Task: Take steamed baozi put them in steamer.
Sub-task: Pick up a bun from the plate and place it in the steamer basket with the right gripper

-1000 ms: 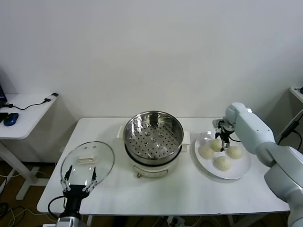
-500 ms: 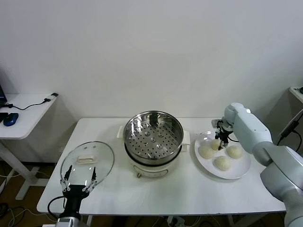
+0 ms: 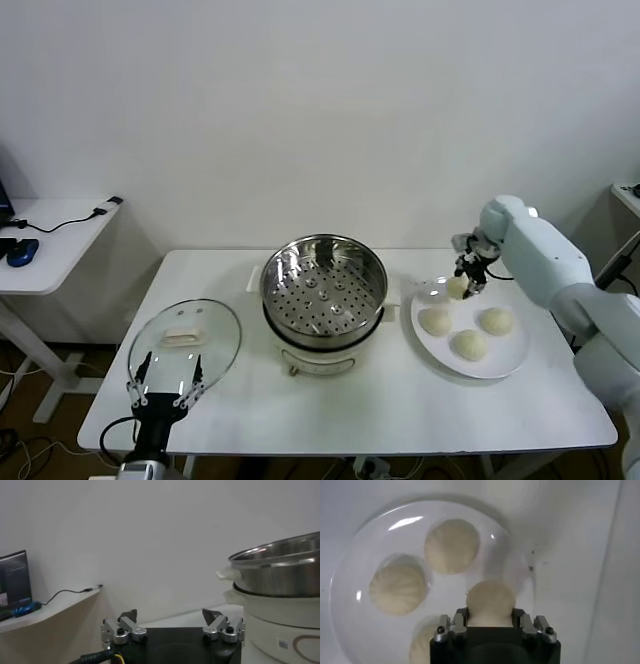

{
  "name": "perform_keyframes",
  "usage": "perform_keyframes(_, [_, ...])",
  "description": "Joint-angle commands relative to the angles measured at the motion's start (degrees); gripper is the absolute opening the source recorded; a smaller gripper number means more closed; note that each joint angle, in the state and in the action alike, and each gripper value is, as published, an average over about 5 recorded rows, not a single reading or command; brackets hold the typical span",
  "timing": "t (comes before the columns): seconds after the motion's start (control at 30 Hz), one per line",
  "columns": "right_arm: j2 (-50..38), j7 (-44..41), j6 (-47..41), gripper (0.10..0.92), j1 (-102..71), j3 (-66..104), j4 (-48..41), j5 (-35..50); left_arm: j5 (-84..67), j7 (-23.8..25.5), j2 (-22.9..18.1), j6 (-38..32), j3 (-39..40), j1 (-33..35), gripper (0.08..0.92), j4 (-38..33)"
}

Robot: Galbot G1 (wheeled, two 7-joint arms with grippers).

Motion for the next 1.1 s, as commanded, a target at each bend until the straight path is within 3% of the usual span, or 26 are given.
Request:
perform_keyframes(0.03, [-0.82,-1.66,7.68,0.568,13.70,-15.84,10.40,7.52,0.13,0.04,0.07,0.08,0.03,0.13,0.823,-0.24])
perform_keyframes(0.27, [7.36,0.18,18.35,0.568,23.55,-20.50,21.29,2.29,0.32,-0.04,0.03,0.45,0.22,0.67,0.823,-0.68])
perform_keyframes(0.5, [13.35,1.57,20.27,0.570,18.44,-15.94,30.71,-5.64,0.29,-0.07,0.14,0.86,0.22,1.25,0.823,-1.09])
perform_keyframes(0.8, [19.64,3.65,22.56,0.568,8.39,-11.69,22.78,-16.76,0.50,-0.13,1.07,1.39,0.70,1.30,0.823,-1.40])
perform_keyframes(1.1, [20.87,4.50,22.70,0.574,2.40,-11.42,19.76,-20.57,0.81,-0.14,1.64,1.76,0.95,0.81,0.823,-1.31])
